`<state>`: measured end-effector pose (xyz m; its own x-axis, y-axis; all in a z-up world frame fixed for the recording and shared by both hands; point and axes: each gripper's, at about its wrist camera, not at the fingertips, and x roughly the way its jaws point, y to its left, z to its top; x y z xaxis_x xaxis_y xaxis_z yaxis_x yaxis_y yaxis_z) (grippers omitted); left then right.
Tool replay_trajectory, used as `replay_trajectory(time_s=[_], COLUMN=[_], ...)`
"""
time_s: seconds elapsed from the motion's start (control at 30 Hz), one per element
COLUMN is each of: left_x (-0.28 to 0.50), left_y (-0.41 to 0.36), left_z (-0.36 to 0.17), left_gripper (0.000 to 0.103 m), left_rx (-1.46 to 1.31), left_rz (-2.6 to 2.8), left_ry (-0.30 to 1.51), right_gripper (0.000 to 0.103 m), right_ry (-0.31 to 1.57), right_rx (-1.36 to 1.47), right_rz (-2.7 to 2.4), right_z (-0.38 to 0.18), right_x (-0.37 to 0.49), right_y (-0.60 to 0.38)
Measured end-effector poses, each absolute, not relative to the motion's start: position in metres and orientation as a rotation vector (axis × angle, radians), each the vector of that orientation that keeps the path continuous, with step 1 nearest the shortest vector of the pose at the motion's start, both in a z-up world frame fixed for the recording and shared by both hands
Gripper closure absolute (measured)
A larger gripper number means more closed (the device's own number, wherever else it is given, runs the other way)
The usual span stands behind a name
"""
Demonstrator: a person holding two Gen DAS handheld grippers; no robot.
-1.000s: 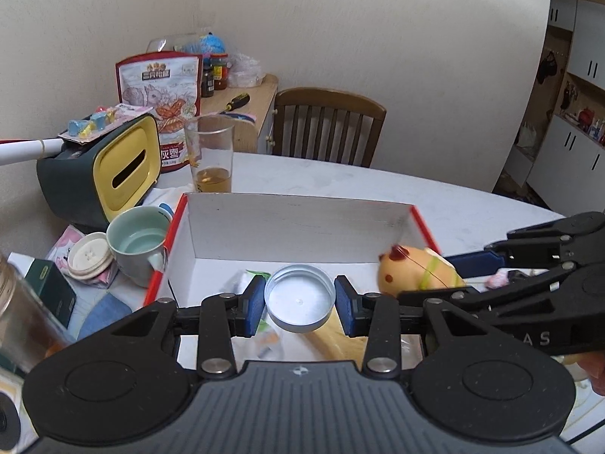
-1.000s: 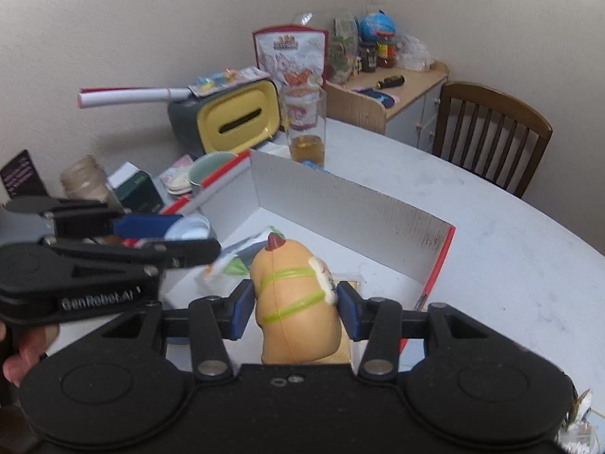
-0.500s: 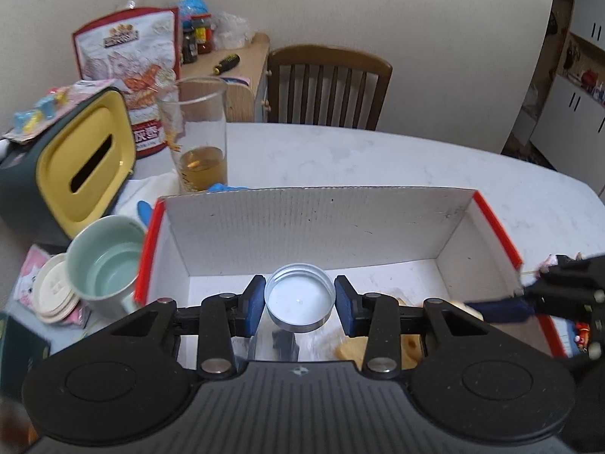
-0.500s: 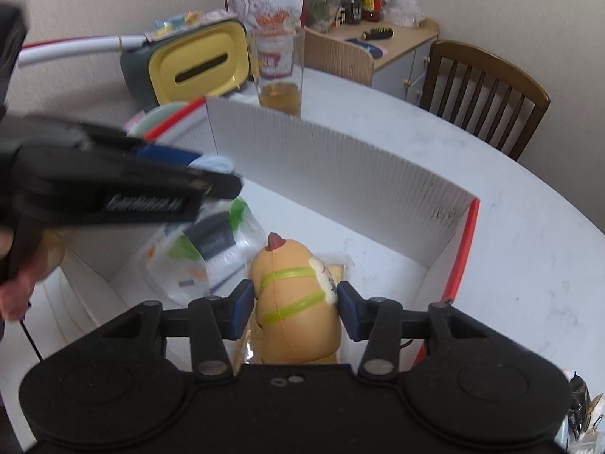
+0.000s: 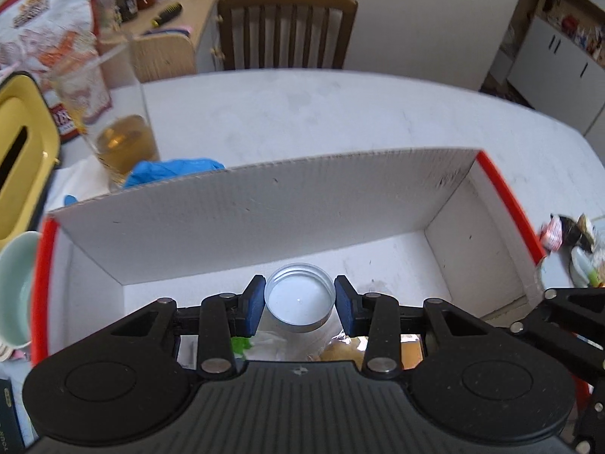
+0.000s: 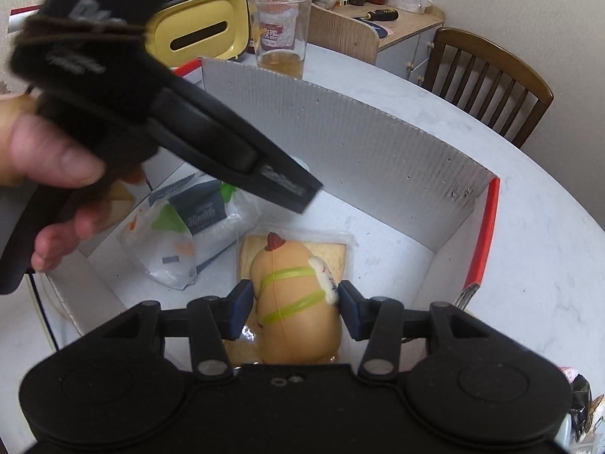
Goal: Organize objects
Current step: 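Lower the yellow toy onto the bread and the lid into the box, open both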
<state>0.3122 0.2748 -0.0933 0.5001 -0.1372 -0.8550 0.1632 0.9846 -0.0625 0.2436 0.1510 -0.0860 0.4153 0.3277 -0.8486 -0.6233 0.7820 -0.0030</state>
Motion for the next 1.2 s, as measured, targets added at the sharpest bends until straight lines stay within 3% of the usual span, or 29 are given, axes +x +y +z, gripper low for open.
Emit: replay_trajectory(time_s=[0.37, 0.57, 0.67, 0.73, 1.2], left_x=[0.325, 0.328, 0.327, 0.325, 0.288], left_y=[0.273, 0.277, 0.278, 0.278, 0.290], left_z=[-0.115, -0.118, -0.116, -0.114, -0.069], left_gripper=[0.065, 0.064, 0.054, 0.042, 0.040], left_rx=[0.041, 0.003, -0.005, -0.009, -0.089], left_rz=[-0.184, -0.181, -0.174, -0.164, -0.135], left_ry=[1.137, 1.161, 1.154, 1.133, 1.002], right_gripper=[0.052, 0.042, 0.041, 0.041, 0.040], right_ry=[0.979, 0.954, 0.944, 0.944, 0.882], right_rx=[-0.363, -0.386, -0.391, -0.381, -0.287], right_rz=[0.600, 0.599, 0.587, 0.579, 0.571], right_z=[-0.086, -0.084, -0.081, -0.078, -0.037], right_x=[0.241, 0.235, 0.235, 0.234, 0.218], right_y=[0.155, 0.156, 0.155, 0.152, 0.117])
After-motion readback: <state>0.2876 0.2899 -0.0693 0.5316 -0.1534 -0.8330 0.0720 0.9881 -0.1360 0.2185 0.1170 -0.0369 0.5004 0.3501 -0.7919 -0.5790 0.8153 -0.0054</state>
